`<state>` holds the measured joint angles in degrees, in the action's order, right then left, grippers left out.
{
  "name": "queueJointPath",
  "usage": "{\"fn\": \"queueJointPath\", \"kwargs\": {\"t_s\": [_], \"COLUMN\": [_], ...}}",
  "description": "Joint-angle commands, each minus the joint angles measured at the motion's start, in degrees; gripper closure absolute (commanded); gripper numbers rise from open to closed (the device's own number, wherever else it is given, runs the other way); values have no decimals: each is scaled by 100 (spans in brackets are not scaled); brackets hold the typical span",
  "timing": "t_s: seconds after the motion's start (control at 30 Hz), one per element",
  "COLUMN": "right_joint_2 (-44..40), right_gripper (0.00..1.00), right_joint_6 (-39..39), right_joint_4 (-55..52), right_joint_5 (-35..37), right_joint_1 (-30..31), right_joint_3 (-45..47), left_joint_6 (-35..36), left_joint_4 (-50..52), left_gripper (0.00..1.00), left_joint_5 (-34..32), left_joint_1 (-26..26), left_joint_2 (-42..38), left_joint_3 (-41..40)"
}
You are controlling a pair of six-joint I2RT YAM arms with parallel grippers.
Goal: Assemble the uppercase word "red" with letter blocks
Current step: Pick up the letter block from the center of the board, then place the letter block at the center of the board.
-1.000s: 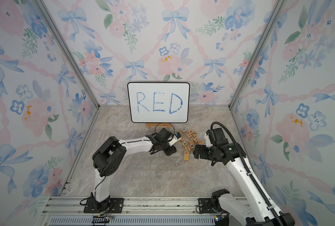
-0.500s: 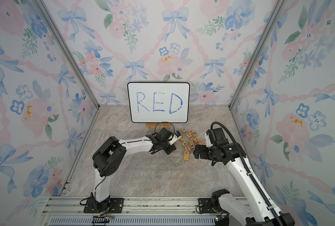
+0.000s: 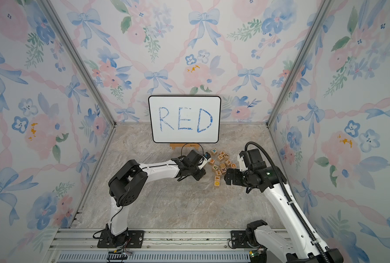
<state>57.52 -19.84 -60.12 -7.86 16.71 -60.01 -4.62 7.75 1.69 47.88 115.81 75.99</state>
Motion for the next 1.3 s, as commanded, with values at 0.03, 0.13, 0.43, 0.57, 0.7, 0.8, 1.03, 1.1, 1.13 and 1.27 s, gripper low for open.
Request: {"fn": "queueJointPath", "kwargs": {"t_s": [0.03, 0.13, 0.43, 0.57, 0.7, 0.8, 1.03, 1.1, 1.13, 1.27], "right_joint_2": [182, 310, 689, 850, 1104, 1285, 1535, 1616, 1651, 1757], "right_gripper": [3, 3, 3, 3, 3, 3, 3, 3, 3, 3], "right_joint_6": [110, 117, -15, -111, -122, -172, -352, -407, -430, -514], "right_joint_4": [181, 328, 991, 1284, 1375, 1430, 1640, 1702, 1727, 1874], "right_joint_5": [-212, -212, -400, -374, -231, -138, 120, 200, 257, 659], "right_joint_1": [157, 304, 843, 1180, 1549, 1780, 2247, 2405, 2483, 2867], "right_joint_3": [-178, -253, -422, -516, -689, -815, -969, -999, -1015, -1039], "left_joint_6": [-550, -738, -1099, -1170, -1293, -1389, -1579, -1646, -1676, -1750], "left_joint_4": [33, 66, 480, 604, 708, 797, 925, 993, 1024, 1114], "left_gripper": [84, 84, 84, 84, 84, 84, 83, 83, 83, 83], "left_joint_5": [-450, -673, -1115, -1237, -1278, -1306, -1304, -1290, -1291, -1286], "left_joint_1": [11, 2, -95, -176, -316, -445, -754, -846, -880, -1036], "left_joint_2": [-482, -717, -1276, -1543, -1805, -1995, -2497, -2628, -2691, -2978], "left_joint_3": [-155, -339, -689, -890, -1104, -1267, -1748, -1899, -1967, -2281]}}
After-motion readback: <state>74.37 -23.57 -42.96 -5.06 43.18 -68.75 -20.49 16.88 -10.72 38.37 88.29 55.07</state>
